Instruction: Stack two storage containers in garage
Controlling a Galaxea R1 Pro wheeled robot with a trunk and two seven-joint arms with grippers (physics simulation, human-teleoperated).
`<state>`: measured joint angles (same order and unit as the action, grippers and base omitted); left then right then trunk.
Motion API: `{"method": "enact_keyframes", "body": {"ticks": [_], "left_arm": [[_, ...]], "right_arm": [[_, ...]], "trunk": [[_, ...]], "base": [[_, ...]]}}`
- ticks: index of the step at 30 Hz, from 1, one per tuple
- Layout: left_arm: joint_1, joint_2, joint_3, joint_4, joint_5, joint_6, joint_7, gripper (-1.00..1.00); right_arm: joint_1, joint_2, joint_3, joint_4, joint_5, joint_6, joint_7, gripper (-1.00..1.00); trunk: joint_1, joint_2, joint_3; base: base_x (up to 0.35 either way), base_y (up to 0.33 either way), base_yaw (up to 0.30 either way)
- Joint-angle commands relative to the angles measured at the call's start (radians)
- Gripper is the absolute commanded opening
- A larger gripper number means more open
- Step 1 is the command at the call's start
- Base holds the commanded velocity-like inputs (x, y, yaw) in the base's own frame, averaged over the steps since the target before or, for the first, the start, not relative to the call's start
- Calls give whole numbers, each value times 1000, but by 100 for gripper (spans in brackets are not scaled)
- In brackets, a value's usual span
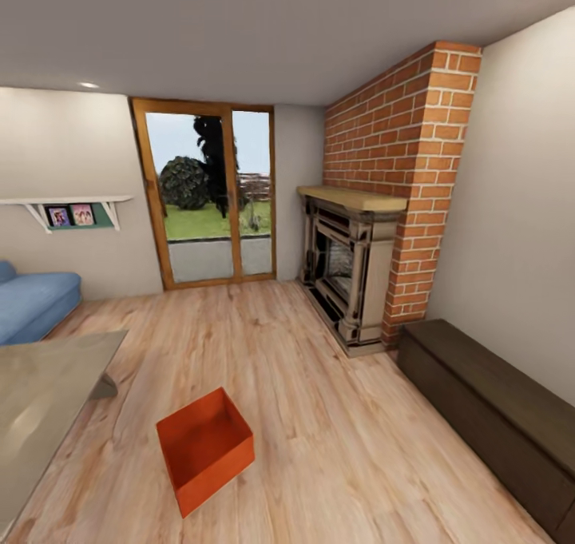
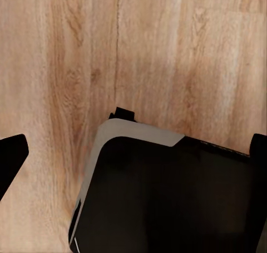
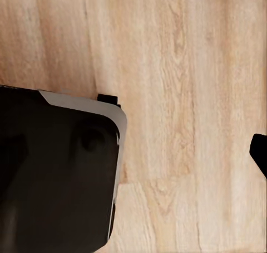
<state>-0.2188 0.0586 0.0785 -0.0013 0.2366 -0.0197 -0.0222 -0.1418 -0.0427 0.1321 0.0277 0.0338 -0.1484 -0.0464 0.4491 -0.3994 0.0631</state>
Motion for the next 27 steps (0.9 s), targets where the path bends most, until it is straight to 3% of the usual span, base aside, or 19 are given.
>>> {"method": "enact_keyframes", "body": {"ticks": [1, 27], "left_arm": [[-1, -1, 7, 1, 1, -3, -2, 100], [-1, -2, 7, 1, 1, -5, -1, 100]], "right_arm": [[-1, 0, 6, 3, 3, -4, -4, 100], [-1, -3, 6, 3, 3, -4, -5, 100]], "trunk": [[1, -1, 0], [1, -1, 0]], "base": [[299, -162, 271], [298, -149, 270]]}}
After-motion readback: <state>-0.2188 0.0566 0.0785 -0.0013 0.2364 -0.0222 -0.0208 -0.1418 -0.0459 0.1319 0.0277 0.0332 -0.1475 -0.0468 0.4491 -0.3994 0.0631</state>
